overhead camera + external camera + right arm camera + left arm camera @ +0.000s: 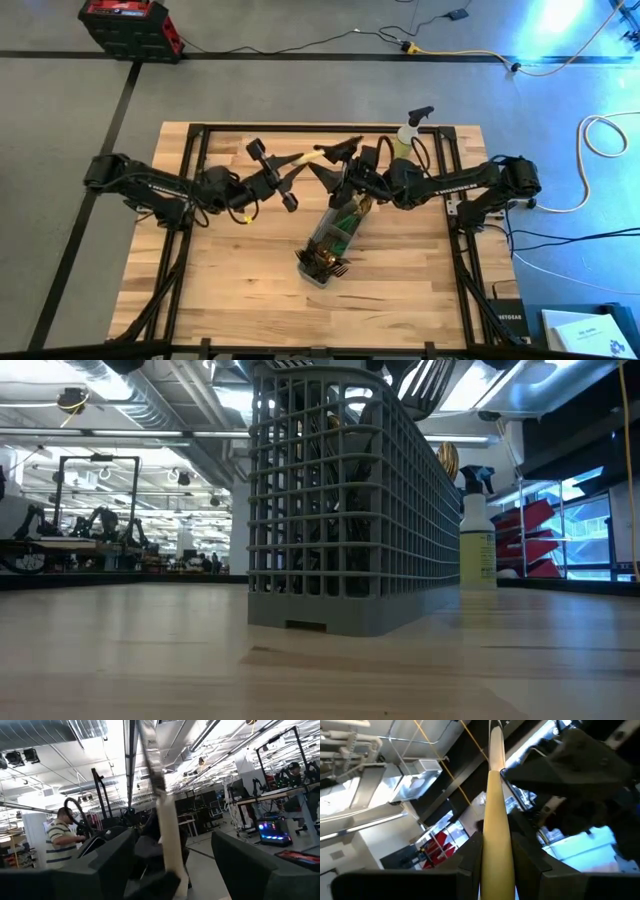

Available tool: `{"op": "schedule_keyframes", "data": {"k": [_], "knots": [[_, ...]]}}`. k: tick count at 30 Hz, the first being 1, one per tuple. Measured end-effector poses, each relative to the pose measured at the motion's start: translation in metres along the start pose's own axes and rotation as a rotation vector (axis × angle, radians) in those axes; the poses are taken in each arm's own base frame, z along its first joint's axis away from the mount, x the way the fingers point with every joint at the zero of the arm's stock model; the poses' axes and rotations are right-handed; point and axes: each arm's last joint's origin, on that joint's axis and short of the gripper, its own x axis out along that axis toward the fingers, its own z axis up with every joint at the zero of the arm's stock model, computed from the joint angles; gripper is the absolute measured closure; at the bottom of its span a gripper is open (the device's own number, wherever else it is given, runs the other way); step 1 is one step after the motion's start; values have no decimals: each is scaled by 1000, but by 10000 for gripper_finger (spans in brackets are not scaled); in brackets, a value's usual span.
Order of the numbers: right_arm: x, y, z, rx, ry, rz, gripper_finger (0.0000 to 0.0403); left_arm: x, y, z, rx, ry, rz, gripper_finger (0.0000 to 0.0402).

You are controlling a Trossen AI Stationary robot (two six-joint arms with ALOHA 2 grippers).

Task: Sort silverware
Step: Put the table knife into the silverware tray

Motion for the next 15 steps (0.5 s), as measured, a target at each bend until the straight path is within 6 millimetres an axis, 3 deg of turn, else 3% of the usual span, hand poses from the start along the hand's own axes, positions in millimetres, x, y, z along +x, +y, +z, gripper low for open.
{"op": "schedule_keyframes", "data": {"k": [8,15], "knots": [[1,-3,-1,-11,10,-22,161,9,-11,-1,12,2,-22,340],[0,-3,-3,-14,29,-23,245,13,-10,3,18,-6,-17,340]]}}
